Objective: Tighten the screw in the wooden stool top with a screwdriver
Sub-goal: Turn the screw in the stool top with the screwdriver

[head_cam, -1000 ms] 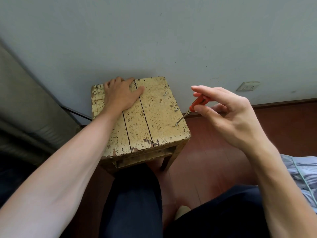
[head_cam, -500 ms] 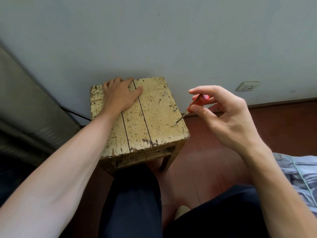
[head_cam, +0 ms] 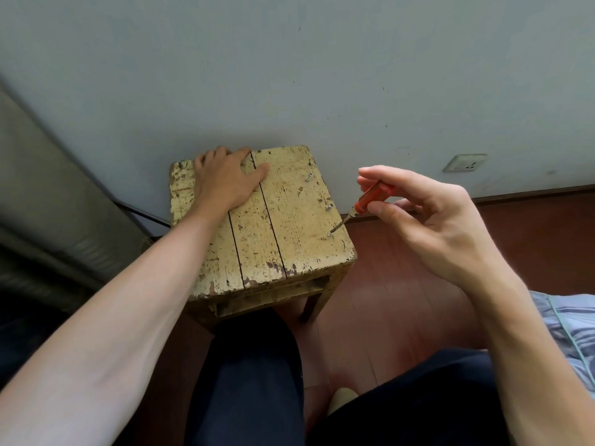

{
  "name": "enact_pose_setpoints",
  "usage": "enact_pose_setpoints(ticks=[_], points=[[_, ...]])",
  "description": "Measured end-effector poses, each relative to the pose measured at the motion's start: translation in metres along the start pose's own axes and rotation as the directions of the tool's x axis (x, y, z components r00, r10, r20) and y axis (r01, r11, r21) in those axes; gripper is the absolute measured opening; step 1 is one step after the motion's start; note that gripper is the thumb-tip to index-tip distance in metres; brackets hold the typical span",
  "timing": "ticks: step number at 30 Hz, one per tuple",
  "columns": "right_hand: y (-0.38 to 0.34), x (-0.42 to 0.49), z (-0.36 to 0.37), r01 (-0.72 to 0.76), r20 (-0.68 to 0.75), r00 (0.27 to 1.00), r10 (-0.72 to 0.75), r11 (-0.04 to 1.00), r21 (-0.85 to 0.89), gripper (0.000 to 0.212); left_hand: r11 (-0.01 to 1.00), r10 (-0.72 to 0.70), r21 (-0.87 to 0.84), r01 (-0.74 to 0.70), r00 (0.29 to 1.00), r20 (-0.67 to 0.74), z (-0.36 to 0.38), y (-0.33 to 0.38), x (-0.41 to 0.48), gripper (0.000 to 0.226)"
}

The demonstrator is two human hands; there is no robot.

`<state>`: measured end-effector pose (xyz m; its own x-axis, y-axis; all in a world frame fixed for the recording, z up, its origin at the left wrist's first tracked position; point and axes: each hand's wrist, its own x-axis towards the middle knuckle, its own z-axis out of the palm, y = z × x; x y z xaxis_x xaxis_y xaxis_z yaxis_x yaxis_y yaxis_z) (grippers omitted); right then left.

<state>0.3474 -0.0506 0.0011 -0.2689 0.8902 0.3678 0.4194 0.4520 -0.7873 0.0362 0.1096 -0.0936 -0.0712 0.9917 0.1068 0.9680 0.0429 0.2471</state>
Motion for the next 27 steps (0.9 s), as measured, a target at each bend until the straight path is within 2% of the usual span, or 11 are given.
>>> enact_pose_setpoints(ticks=[4,8,13,16,21,27], points=[[0.001,0.001,0.001,-0.012,-0.046,0.999,0.012,1.0,-0.008,0.037,1.0,0.0,0.004,0.0,1.0,0.0,-0.001,0.0,0.0,0.08],[-0.003,0.001,0.009,-0.037,-0.1,0.994,0.032,0.998,-0.041,0.038,1.0,-0.001,0.005,0.001,1.0,0.004,-0.001,0.0,0.0,0.081],[-0.01,0.004,0.017,-0.002,-0.14,0.99,-0.013,0.994,-0.106,0.03,1.0,0.002,-0.01,-0.002,1.0,-0.004,0.0,0.0,-0.001,0.08],[-0.01,0.005,0.013,0.016,-0.112,0.993,-0.029,0.993,-0.119,0.028,1.0,-0.004,-0.026,0.003,1.0,-0.006,0.0,0.0,-0.001,0.08],[-0.002,-0.001,0.0,0.0,0.028,1.0,0.0,1.0,-0.011,0.05,1.0,-0.002,-0.03,0.001,1.0,-0.01,0.0,0.0,-0.001,0.08],[-0.001,0.002,0.003,-0.015,-0.031,0.999,0.014,1.0,-0.019,0.04,1.0,0.004,-0.025,-0.005,1.0,-0.011,0.0,0.0,-0.002,0.08]])
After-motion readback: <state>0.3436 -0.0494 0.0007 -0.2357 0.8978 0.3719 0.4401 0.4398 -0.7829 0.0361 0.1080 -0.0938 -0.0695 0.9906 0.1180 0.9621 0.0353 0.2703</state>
